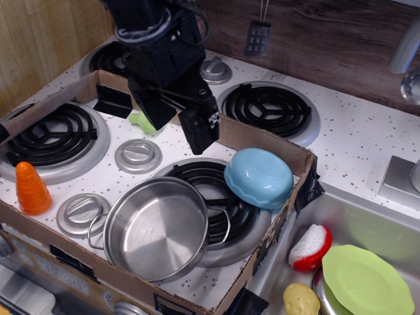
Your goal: Put broccoli in pot
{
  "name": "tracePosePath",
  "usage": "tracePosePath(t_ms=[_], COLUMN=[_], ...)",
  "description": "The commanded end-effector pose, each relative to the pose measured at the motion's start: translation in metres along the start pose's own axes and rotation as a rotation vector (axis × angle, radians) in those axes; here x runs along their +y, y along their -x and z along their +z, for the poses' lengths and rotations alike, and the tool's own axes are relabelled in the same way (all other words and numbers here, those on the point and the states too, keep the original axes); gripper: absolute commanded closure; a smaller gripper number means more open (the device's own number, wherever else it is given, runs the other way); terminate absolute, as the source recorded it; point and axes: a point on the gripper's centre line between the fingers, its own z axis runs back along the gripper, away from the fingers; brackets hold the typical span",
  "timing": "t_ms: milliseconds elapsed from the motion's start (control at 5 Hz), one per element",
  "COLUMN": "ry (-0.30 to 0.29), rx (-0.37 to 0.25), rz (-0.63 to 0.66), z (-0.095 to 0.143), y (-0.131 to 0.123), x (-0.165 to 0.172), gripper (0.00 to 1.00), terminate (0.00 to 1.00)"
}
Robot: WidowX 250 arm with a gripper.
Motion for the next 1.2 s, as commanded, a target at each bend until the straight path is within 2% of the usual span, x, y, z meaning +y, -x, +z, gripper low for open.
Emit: tracePosePath(t_ms=[0, 400, 600, 800, 1000], ry=[0.011, -0.004, -0.026, -0.038, -0.031], rx=[0.006, 0.036, 0.037, 0.064, 0.085], rz=[-0.013, -0.002, 0.049, 0.135, 0.214], z=[-0.009, -0.013, -0.017, -0.028, -0.036], y=[-0.028, -0.035, -0.03, -0.028, -0.032], x=[0.037, 0.072, 0.078, 0.084, 0.096], gripper=[0.0, 0.0, 0.0, 0.0, 0.0], terminate=[0.0, 0.0, 0.0, 0.0, 0.0])
